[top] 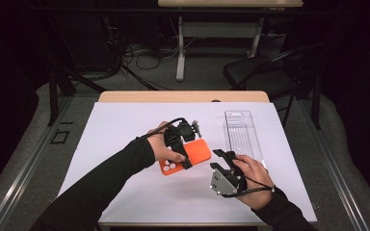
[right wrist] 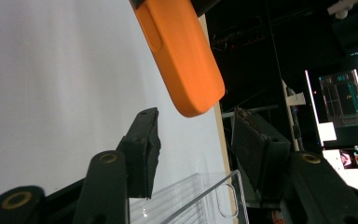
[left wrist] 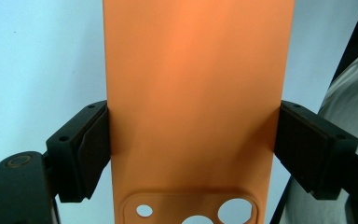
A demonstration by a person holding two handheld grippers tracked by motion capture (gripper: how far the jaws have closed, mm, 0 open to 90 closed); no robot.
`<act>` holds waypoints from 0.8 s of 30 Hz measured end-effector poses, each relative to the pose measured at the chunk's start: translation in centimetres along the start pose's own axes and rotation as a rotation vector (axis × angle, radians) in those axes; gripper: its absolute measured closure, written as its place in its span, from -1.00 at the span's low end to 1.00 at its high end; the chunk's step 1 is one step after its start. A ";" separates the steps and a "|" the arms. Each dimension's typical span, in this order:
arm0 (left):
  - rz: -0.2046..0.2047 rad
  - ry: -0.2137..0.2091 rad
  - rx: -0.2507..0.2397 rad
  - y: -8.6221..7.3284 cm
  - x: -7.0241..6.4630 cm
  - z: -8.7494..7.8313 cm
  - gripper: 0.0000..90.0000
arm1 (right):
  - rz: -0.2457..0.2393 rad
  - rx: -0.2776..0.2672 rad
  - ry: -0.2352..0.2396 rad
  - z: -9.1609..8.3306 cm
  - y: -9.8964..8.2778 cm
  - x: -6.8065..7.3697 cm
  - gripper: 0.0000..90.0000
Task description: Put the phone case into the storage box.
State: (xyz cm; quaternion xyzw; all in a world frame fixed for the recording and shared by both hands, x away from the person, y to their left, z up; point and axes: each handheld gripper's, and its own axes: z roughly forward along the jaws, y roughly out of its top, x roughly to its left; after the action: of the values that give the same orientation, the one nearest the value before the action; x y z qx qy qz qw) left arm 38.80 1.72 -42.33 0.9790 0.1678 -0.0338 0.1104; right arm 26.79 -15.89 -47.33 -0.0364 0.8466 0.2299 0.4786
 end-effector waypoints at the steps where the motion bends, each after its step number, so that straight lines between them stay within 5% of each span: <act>1: 0.000 -0.005 0.003 0.1 0.0 0.0 -0.64 | -0.020 0.000 -0.002 0.0 0.1 0.1 0.18; 2: -0.002 -0.004 0.001 0.1 0.0 0.1 -0.64 | -0.002 0.012 -0.004 0.0 0.1 0.3 0.18; 3: -0.001 -0.005 -0.002 0.2 0.0 0.2 -0.64 | -0.038 0.004 -0.005 0.0 0.2 0.2 0.19; 4: -0.001 -0.007 0.001 0.2 0.0 0.2 -0.64 | -0.018 0.008 -0.002 0.1 0.2 0.5 0.19; 24: 0.005 -0.038 0.009 0.9 -0.3 0.7 -0.64 | -0.190 0.029 -0.041 0.7 0.7 1.6 0.29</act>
State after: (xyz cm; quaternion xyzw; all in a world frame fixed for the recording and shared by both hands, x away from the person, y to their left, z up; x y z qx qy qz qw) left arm 38.79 0.60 -42.83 0.9791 0.1630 -0.0526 0.1093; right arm 26.29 -14.69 -48.73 -0.1048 0.8325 0.1719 0.5161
